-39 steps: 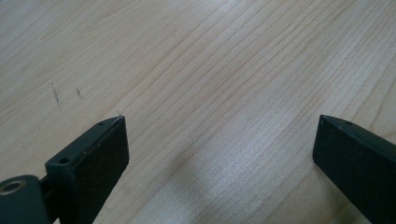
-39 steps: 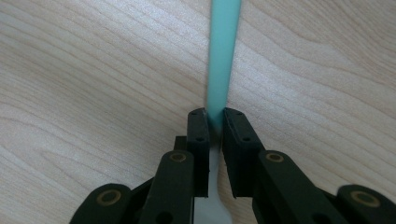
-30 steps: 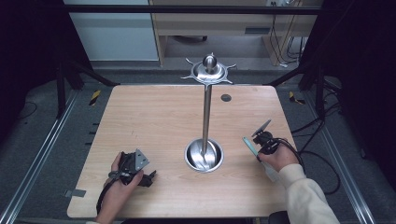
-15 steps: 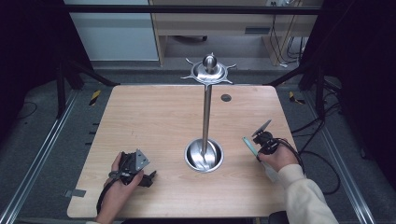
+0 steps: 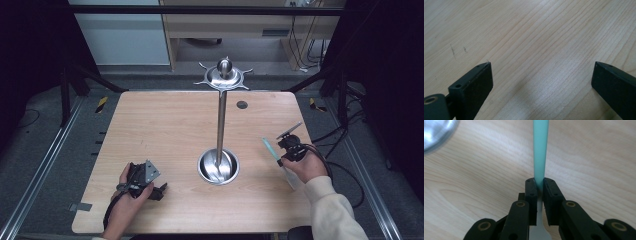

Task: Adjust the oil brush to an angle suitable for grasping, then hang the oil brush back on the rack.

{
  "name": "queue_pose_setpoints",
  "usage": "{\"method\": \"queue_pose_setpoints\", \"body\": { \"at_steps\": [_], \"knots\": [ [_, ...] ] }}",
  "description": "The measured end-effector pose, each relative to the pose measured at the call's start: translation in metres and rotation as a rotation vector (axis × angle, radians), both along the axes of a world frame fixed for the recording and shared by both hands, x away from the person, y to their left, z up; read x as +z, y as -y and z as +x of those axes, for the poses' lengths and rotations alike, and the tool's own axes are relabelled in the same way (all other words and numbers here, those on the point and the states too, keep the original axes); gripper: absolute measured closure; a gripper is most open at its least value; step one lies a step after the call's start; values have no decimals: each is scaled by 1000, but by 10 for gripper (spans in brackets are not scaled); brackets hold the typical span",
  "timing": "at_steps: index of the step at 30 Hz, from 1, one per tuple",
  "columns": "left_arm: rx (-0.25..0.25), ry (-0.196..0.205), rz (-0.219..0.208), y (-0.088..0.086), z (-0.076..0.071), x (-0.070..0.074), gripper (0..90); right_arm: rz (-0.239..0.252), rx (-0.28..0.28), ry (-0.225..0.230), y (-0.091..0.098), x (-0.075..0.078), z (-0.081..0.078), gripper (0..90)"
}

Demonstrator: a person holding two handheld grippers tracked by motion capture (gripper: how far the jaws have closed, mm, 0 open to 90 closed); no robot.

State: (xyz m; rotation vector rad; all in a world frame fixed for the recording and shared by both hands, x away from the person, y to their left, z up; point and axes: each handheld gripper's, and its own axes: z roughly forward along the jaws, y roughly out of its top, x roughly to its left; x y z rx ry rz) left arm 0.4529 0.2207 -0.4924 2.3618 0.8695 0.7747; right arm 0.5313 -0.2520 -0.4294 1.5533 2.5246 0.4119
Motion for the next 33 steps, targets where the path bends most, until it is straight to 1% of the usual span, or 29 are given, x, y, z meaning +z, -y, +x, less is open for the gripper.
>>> {"method": "queue_pose_setpoints", "body": {
  "at_steps": [2, 3, 5, 6, 7, 9, 10, 11, 13, 14, 15, 16, 18, 19, 20, 21, 28, 29, 31, 32, 33],
  "knots": [
    [0, 1, -1, 0, 0, 0, 32, 47, -2, 48, 5, 16, -3, 824],
    [0, -3, 2, 0, 0, 0, 32, 65, 0, 70, 7, 21, -5, 824],
    [0, -3, 4, -1, 0, 0, 32, 117, 1, 119, 10, 38, -11, 824],
    [0, -2, 4, -1, 0, 0, 32, 131, 9, 139, 11, 44, -13, 824],
    [0, -1, 4, -1, 0, 0, 33, 149, 21, 176, 12, 53, -18, 823],
    [2, 1, 0, 0, 0, 0, 34, 182, 25, 223, 14, 67, -26, 824],
    [-1, 2, 5, 0, 0, 0, 33, 203, 27, 263, 16, 76, -32, 823],
    [-2, 1, 5, 0, 0, 0, 33, 219, 38, 294, 17, 82, -37, 824],
    [-1, 0, 6, 1, 0, 0, 33, 249, 38, 336, 19, 94, -46, 824],
    [-1, 0, 7, 0, 0, 0, 33, 255, 48, 364, 20, 99, -49, 824],
    [-1, 0, 7, 0, 0, 1, 33, 274, 56, 395, 21, 105, -55, 824],
    [2, 1, 2, 0, -1, 1, 33, 274, 56, 395, 21, 105, -55, 824],
    [8, 3, 1, -2, 0, 1, 32, 297, 60, 431, 22, 111, -61, 824],
    [9, 4, 0, -2, 0, 1, 33, 312, 63, 463, 22, 116, -65, 824],
    [10, 4, 0, -2, 0, 1, 33, 319, 67, 473, 22, 119, -68, 824],
    [10, 6, 5, -3, 0, 1, 33, 319, 67, 473, 22, 119, -68, 824],
    [13, 6, 0, -2, 0, 1, 32, 357, 83, 566, 16, 133, -79, 825],
    [12, 5, -1, -2, 0, 1, 32, 372, 89, 585, 13, 137, -82, 825],
    [10, 5, 1, -1, 0, 1, 32, 372, 97, 591, 13, 138, -83, 825],
    [9, 4, 2, -1, 0, 1, 31, 374, 100, 605, 11, 140, -84, 825],
    [8, 5, 4, -1, 0, 1, 31, 379, 100, 608, 11, 141, -85, 825]
  ]
}}
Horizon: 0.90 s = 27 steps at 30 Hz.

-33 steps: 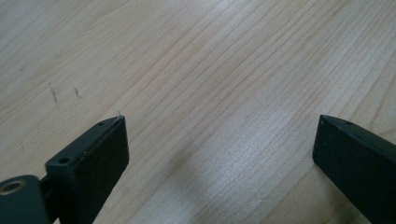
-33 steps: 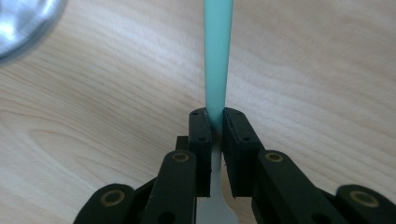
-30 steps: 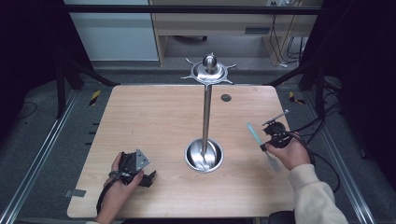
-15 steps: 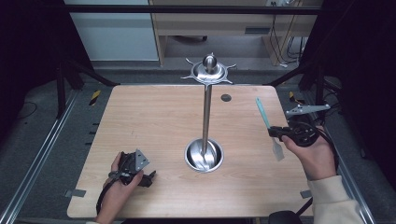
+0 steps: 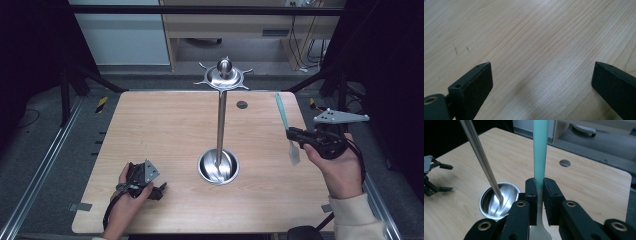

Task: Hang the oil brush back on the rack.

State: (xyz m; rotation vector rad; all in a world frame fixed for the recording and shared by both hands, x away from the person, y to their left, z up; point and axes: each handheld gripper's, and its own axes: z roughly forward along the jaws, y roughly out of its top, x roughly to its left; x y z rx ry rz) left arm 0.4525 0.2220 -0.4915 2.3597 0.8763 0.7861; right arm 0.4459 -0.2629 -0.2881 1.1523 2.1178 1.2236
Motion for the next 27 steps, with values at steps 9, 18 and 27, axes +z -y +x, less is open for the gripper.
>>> {"method": "queue_pose_setpoints", "body": {
  "at_steps": [9, 18, 27],
  "knots": [
    [4, 1, 0, -1, 0, 0, 31, 32, 8, 38, -2, 8, -2, 825],
    [3, -2, 1, -1, 1, 0, 31, 67, 33, 68, -7, 14, -8, 824],
    [2, -2, 0, -1, 0, 0, 31, 86, 59, 107, -15, 23, -14, 825]
  ]
}}
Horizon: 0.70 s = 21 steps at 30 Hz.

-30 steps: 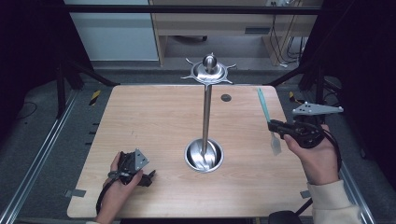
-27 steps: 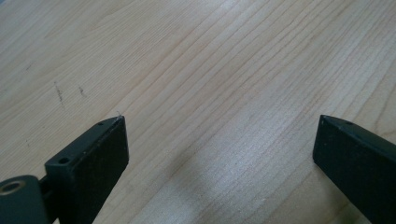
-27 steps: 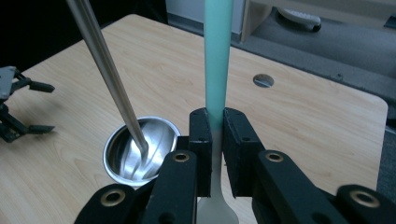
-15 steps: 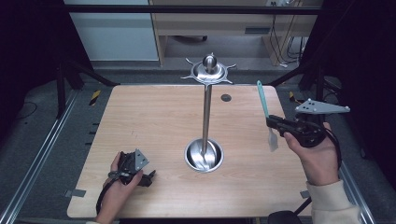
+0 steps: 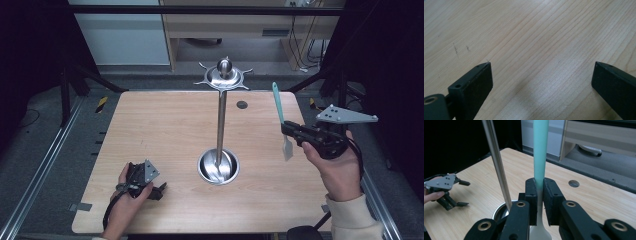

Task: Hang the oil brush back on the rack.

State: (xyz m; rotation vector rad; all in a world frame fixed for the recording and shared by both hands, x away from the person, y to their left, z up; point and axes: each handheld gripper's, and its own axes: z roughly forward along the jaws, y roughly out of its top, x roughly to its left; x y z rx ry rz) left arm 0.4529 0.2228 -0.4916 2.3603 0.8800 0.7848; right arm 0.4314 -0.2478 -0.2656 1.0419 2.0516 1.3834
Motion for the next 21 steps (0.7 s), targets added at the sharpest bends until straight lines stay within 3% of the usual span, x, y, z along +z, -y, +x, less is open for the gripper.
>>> {"method": "queue_pose_setpoints", "body": {
  "at_steps": [21],
  "knots": [
    [-1, 0, 1, 0, 0, 0, 30, 12, 62, 49, -16, 7, -11, 824]
  ]
}}
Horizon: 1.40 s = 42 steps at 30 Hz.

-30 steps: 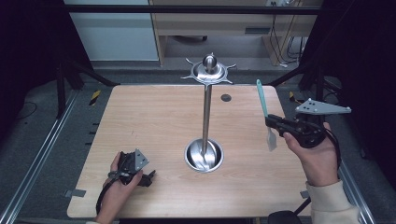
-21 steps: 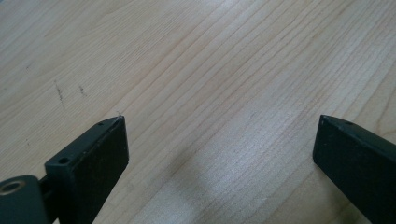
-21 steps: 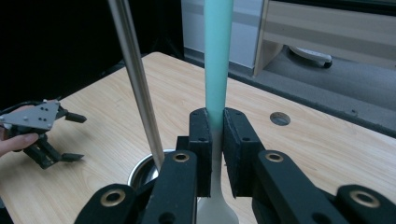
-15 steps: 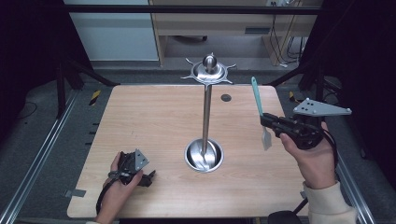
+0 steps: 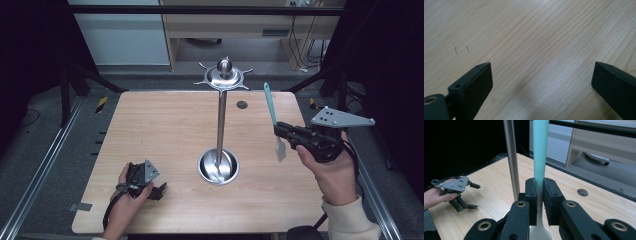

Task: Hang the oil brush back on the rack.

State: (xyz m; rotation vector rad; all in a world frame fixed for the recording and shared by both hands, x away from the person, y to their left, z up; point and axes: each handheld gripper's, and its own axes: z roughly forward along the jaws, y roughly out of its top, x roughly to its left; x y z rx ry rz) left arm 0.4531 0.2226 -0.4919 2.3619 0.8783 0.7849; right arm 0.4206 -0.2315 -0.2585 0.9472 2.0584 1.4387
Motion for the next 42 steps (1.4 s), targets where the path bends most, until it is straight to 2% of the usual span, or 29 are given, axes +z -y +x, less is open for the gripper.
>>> {"method": "queue_pose_setpoints", "body": {
  "at_steps": [17, 42],
  "knots": [
    [-1, 0, -1, 0, 0, 0, 30, -5, 30, 28, -5, 2, -5, 824],
    [-4, -8, -3, 1, 0, -1, 29, -8, 64, 41, -15, 4, -8, 824]
  ]
}}
